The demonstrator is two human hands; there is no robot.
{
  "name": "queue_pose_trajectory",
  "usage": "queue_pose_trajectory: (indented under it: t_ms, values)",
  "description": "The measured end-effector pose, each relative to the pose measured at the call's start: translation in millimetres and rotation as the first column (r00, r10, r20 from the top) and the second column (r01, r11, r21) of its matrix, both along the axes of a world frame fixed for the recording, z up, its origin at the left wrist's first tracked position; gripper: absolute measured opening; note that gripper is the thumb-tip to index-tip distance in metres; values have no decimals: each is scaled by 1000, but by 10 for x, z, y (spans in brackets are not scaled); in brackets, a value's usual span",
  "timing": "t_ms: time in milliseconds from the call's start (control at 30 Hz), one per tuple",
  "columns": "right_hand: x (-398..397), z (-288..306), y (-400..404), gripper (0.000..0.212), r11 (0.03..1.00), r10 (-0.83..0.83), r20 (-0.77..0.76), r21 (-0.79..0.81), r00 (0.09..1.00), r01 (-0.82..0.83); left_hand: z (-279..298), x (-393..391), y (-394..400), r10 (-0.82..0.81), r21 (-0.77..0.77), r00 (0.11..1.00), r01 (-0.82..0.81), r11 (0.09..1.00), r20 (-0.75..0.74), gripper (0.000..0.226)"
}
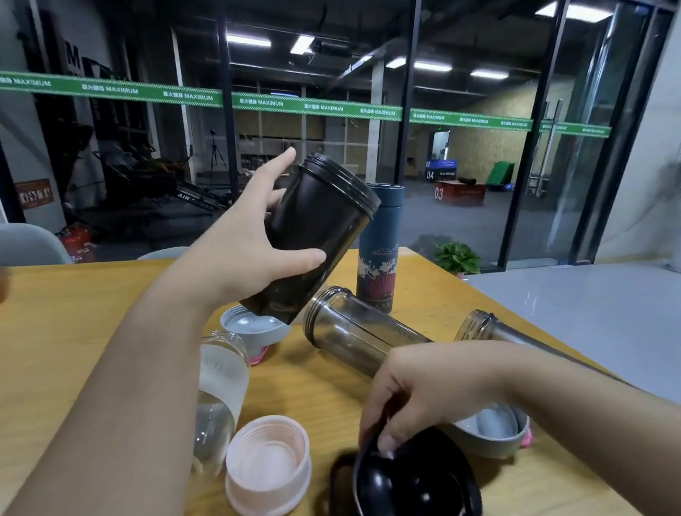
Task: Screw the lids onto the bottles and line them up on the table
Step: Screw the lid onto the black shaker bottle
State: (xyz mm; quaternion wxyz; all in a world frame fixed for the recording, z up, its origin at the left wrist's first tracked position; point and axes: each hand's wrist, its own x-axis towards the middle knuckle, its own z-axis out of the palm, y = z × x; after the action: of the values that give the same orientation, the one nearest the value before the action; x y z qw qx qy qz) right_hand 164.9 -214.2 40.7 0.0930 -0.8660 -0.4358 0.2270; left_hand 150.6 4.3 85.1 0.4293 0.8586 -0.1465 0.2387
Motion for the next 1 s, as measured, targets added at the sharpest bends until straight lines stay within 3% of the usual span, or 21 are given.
queue_pose_trajectory:
  t_ms: [133,300,500,633,833,1000]
  values:
    - [144,209,-84,20,980,-128,105,164,986,110,-7,2,27,43,-8,999,-43,999,21,101]
    - [303,556,-233,23,872,-358,169,413,918,264,-14,19,51,114,-65,990,-109,992,80,97]
    - [508,747,-205,26,701,-628,256,596,735,392,-7,4,65,125,-112,990,-117,987,59,98]
    - [586,768,-118,23,508,-755,77,697,652,506,-19,-12,69,78,-136,997,-74,988,22,95]
    - [753,733,15,28,313,-804,-107,760,585,570,-32,-7,90,24,-168,999,-27,985,-24,91]
    - [745,732,106,28,26,-633,-483,768,605,640,-35,8,93,-27,-178,997,14,984,-72,89]
